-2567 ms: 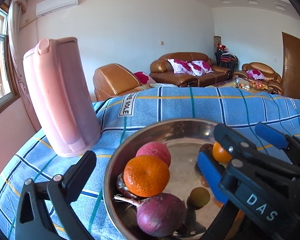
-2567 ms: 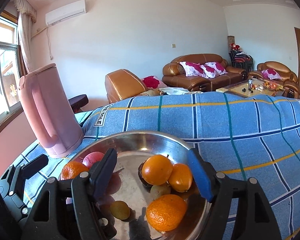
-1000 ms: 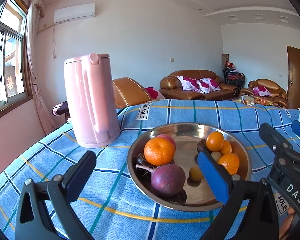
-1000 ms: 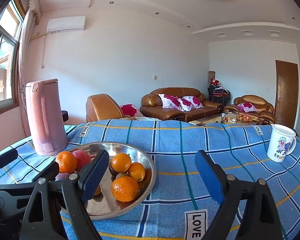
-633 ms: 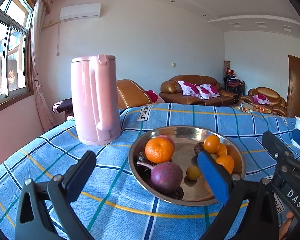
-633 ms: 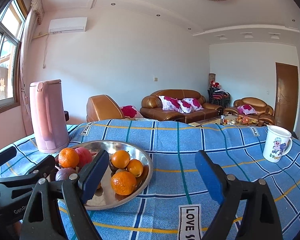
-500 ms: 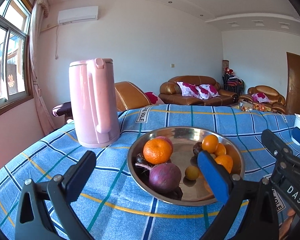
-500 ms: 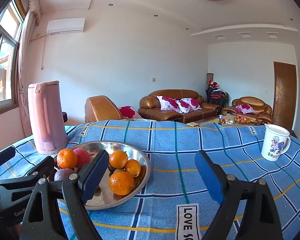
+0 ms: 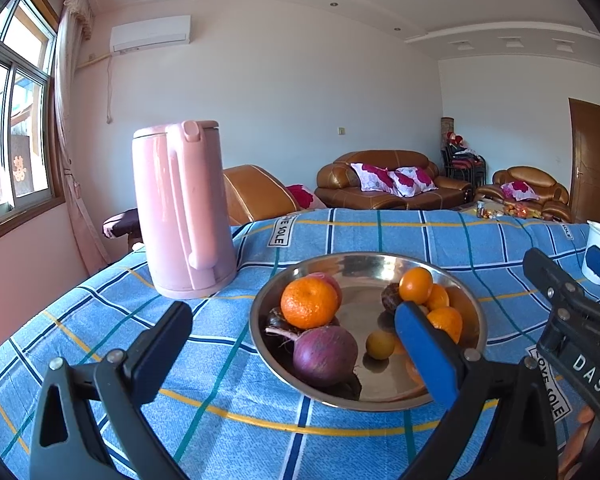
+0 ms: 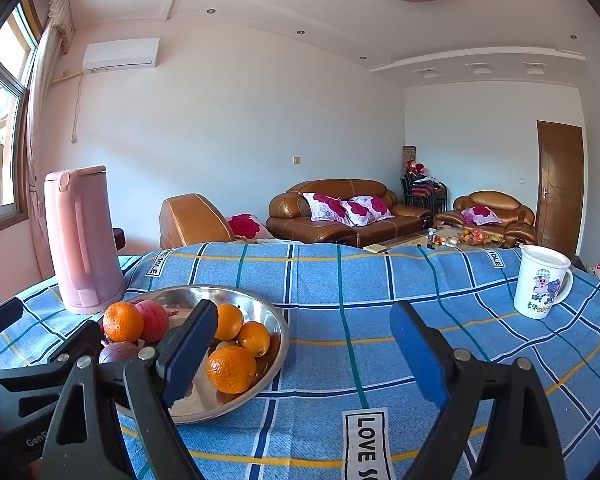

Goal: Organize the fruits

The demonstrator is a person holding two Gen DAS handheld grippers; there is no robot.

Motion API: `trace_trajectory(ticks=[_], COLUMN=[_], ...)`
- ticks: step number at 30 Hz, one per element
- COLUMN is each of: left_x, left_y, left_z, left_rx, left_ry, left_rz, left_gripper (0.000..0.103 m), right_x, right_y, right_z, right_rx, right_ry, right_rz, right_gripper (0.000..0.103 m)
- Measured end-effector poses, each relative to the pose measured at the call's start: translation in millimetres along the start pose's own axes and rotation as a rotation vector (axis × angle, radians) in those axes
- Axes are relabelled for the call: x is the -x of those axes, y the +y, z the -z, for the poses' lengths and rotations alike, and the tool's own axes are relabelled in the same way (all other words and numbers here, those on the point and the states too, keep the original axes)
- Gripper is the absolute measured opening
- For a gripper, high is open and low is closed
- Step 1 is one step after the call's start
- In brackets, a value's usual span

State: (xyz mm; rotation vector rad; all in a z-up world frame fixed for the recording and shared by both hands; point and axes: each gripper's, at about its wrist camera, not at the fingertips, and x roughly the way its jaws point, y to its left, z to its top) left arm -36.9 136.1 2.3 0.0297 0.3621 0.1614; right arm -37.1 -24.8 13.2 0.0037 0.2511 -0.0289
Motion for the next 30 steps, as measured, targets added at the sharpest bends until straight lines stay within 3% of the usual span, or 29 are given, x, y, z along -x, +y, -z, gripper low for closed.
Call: trace_trajectory(ticks=[30], left_x=[0.8], left_y=[-3.2], left_z=[0.7], left_rx=[-0.008], left_ry=[-0.001], left_rz=[-0.007], left_gripper=[0.103], right_x=[0.9], right_y=[-2.9], right_z=[-0.5], right_rx=[-0.002], right_ry=[0.006], right_rz=[0.000], right_gripper=[0.089])
